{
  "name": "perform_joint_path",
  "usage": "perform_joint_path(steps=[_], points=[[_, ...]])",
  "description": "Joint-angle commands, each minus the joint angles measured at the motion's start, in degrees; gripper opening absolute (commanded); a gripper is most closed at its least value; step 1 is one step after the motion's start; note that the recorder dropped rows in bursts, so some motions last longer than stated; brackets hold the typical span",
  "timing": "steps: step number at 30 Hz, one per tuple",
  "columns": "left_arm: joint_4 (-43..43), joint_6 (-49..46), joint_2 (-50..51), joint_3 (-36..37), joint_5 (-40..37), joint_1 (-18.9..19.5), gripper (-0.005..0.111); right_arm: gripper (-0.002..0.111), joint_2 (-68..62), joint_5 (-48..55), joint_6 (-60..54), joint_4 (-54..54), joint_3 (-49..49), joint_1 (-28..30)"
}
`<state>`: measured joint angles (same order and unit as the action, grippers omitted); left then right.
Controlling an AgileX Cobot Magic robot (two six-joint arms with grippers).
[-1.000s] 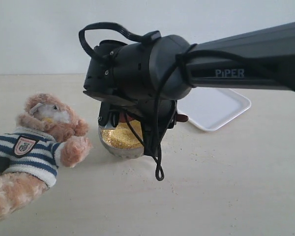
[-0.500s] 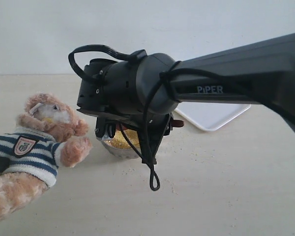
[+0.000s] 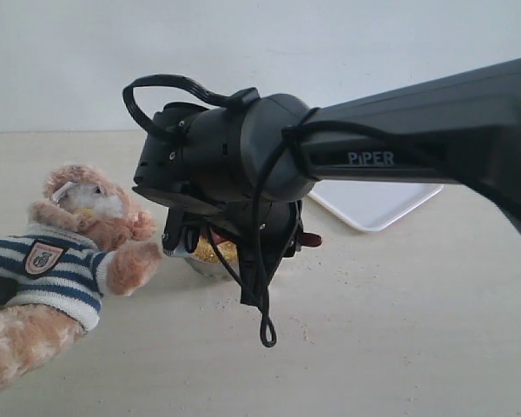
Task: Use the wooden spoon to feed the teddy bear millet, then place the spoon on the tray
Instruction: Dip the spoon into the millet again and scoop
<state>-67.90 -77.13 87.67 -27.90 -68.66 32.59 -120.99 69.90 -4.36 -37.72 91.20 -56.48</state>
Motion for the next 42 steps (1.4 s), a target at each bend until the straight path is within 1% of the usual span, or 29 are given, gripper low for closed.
perform_joint_path(steps=[1, 4, 7, 15, 20, 30, 34, 42], points=[[-0.6, -0.4, -0.5, 0.2, -1.3, 0.3, 0.007, 0.011, 0.2, 0.1, -0.2, 1.4, 0.2, 0.0], [-0.6, -0.4, -0.5, 0.2, -1.3, 0.3, 0.007, 0.011, 0.2, 0.1, -0.2, 2.6, 0.2, 0.1], [-0.6, -0.4, -0.5, 0.2, -1.3, 0.3, 0.007, 0.011, 0.2, 0.1, -0.2, 5.5, 0.2, 1.5], [-0.6, -0.4, -0.5, 0.2, -1.3, 0.3, 0.007, 0.011, 0.3, 0.1, -0.2, 6.4, 0.2, 2.3], [-0.6, -0.4, -0.5, 0.2, -1.3, 0.3, 0.007, 0.011, 0.3, 0.1, -0.2, 10.2, 0.3, 2.9], [-0.6, -0.4, -0.5, 0.2, -1.3, 0.3, 0.007, 0.011, 0.4, 0.1, -0.2, 10.3, 0.4, 3.5], [-0.6, -0.4, -0.5, 0.2, -1.3, 0.3, 0.007, 0.011, 1.2, 0.1, -0.2, 7.9, 0.4, 4.0], [-0.6, -0.4, -0.5, 0.2, -1.3, 0.3, 0.007, 0.011, 2.4, 0.1, -1.1, -5.9, 0.4, 4.0]])
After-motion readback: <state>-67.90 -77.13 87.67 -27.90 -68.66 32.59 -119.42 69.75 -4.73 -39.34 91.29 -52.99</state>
